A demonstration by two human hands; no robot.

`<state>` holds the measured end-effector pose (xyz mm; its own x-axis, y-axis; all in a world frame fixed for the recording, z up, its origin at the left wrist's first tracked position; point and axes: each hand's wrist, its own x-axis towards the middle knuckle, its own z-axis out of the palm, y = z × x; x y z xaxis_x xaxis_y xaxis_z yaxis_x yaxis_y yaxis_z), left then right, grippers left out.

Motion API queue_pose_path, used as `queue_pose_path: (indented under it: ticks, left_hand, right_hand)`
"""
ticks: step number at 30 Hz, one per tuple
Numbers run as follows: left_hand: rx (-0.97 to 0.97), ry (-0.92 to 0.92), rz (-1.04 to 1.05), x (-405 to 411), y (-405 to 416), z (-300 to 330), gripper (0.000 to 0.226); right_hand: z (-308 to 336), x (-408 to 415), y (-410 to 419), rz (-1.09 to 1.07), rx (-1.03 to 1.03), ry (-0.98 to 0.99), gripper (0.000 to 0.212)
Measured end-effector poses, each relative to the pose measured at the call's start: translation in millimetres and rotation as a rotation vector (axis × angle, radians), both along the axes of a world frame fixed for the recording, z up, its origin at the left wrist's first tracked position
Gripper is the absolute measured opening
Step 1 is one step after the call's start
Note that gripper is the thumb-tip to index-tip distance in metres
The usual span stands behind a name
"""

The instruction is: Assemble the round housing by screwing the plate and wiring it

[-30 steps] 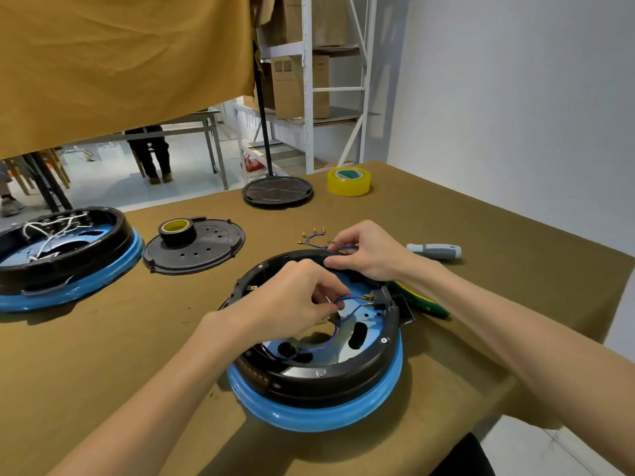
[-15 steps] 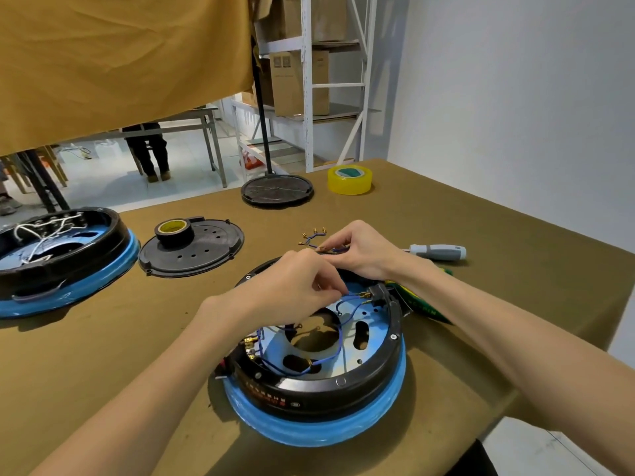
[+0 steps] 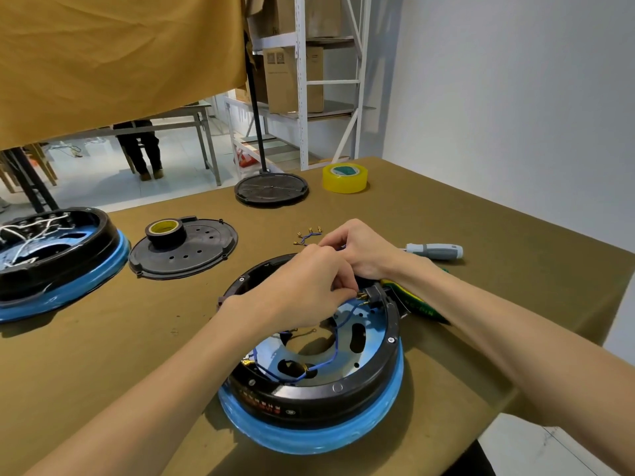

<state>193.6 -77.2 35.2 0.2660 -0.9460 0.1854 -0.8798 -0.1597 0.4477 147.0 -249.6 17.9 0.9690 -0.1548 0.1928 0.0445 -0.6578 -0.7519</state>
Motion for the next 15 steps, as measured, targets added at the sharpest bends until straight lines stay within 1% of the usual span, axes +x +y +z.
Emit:
queue_pose_path:
  ticks: [3, 6, 8, 11, 13, 15]
  left_hand:
    - [0.027, -0.093, 0.035, 8, 7, 3, 0.01]
    - [0.018, -0.09, 0.075, 19, 20, 5, 0.009]
    - [-0.012, -0.068, 0.078, 20, 28, 5, 0.008]
    - [-0.111, -0.023, 0.128, 23, 42, 8, 0.011]
    - [-0.165, -0.042, 0.214, 28, 51, 10, 0.017]
    - [-0.18, -0.087, 0.31, 34, 55, 8, 0.017]
  right_hand:
    - [1, 0, 2, 0.0, -0.016, -0.003, 0.018]
    - [0, 1, 5, -0.01, -0.015, -0.026, 0.03]
    - [0, 0, 6, -0.007, -0.019, -0.027, 0.03]
    - [0, -3, 5, -0.05, -0.028, -0.023, 0.028]
    - [4, -6, 10, -0.123, -0.1, -0.022, 0.033]
    - [8, -15, 13, -0.271, -0.242, -0.007, 0.045]
